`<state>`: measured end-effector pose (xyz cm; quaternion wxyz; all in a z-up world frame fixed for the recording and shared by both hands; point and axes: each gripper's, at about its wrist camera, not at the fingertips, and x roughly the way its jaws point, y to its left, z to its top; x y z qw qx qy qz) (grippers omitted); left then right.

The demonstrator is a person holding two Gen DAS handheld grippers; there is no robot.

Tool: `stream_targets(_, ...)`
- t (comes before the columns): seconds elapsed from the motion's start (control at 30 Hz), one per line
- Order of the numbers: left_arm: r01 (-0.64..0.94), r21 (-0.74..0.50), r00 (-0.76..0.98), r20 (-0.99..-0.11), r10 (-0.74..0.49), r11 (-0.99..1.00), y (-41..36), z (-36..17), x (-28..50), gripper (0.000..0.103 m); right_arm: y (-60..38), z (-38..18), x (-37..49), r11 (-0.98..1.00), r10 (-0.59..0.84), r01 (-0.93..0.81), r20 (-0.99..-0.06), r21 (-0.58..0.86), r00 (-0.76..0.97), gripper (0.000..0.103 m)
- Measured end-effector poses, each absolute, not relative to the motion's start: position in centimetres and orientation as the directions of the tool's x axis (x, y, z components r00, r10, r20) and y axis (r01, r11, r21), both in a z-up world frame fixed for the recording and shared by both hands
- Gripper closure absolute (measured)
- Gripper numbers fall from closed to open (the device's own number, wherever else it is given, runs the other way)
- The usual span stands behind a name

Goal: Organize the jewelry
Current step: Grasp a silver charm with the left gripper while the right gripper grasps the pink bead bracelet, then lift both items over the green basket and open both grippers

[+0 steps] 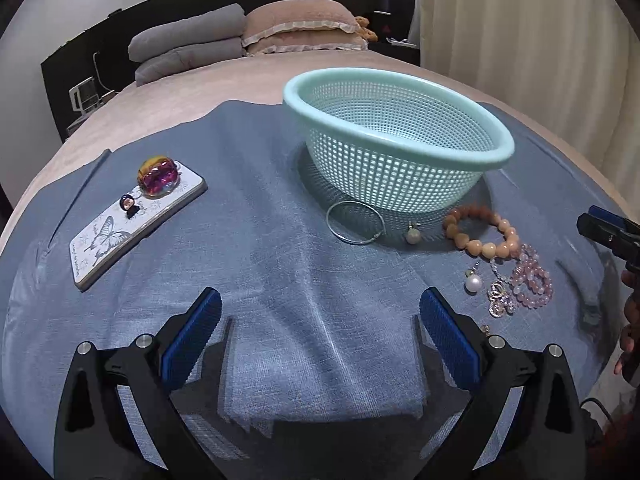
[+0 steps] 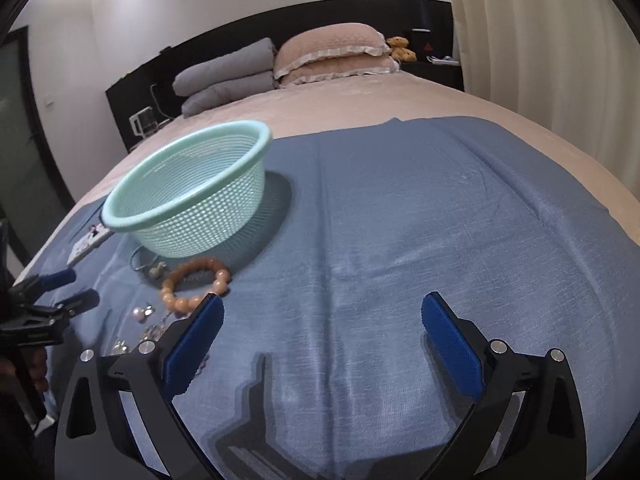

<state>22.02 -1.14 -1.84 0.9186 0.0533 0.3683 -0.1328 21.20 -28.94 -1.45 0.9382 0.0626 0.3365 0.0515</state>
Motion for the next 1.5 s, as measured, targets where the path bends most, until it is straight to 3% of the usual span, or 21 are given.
stream_targets(0.2,0.347,-0.053,0.65,-0.706,-0.281,0.936,-1.5,-2.8,21.1,0.006,-28.1,-1.4,20.4,0.976,0.218,-0.155,-0.621,0.155,0.753,0.008)
stream_targets(0.4,0.464,0.003,0.657,-0.672,-0.342,0.886,-3.6,-1.6,18.6,0.006,-26.8,-2.6,20.7,0.961,0.275,-0.209,-0.686,0.181,0.673,0.009)
stream_targets(0.47,0.507,0.013,0.645,-0.669,-0.37,0.862,-4.4,-1.6,17.9,0.009,-26.1,-2.8,20.5,0.955,0.294,-0.237,-0.68,0.18,0.671,0.01)
stream_targets(0.53,0.547,0.023,0.622,-0.681,-0.388,0.837,-5.3,-1.7,17.7,0.018,-25.4,-2.6,20.3,0.948,0.311,-0.269,-0.671,0.169,0.673,0.011)
stream_targets(0.57,0.568,0.019,0.605,-0.687,-0.403,0.823,-5.8,-1.8,17.8,0.02,-24.9,-2.5,20.3,0.947,0.308,-0.284,-0.67,0.149,0.675,0.014)
stream_targets(0.63,0.599,0.022,0.582,-0.698,-0.417,0.8,-6.6,-2.0,18.0,0.025,-24.2,-2.5,20.6,0.944,0.297,-0.311,-0.68,0.106,0.67,0.041)
stream_targets(0.67,0.61,0.028,0.576,-0.701,-0.42,0.792,-7.0,-2.2,18.1,0.028,-24.0,-2.7,20.9,0.941,0.298,-0.323,-0.69,0.098,0.659,0.042)
stream_targets(0.7,0.626,0.025,0.562,-0.707,-0.429,0.779,-7.3,-2.3,18.3,0.038,-23.8,-2.9,21.1,0.937,0.306,-0.334,-0.696,0.101,0.65,0.042)
stream_targets(0.8,0.653,0.017,0.53,-0.724,-0.441,0.757,-7.9,-2.8,19.0,0.045,-23.8,-3.1,21.5,0.921,0.352,-0.364,-0.687,0.136,0.635,0.042)
stream_targets(0.97,0.679,0.046,0.527,-0.725,-0.443,0.732,-8.5,-3.2,19.0,0.058,-22.3,-3.5,22.2,0.92,0.331,-0.381,-0.701,0.09,0.632,0.059)
stream_targets(1.03,0.665,0.04,0.532,-0.725,-0.436,0.746,-8.3,-3.3,19.6,0.073,-22.0,-3.7,22.2,0.924,0.317,-0.375,-0.697,0.074,0.643,0.064)
stream_targets(1.13,0.646,0.064,0.557,-0.721,-0.412,0.761,-7.7,-3.4,19.5,0.091,-22.0,-3.8,21.9,0.93,0.307,-0.36,-0.696,0.075,0.649,0.081)
stream_targets(1.23,0.643,0.093,0.571,-0.72,-0.395,0.76,-7.7,-3.5,19.0,0.093,-22.0,-3.7,21.4,0.933,0.296,-0.354,-0.7,0.066,0.65,0.091)
stream_targets(1.5,0.614,0.022,0.548,-0.732,-0.405,0.789,-5.8,-3.0,18.9,0.094,-23.7,-2.3,19.0,0.942,0.314,-0.307,-0.688,0.138,0.654,0.093)
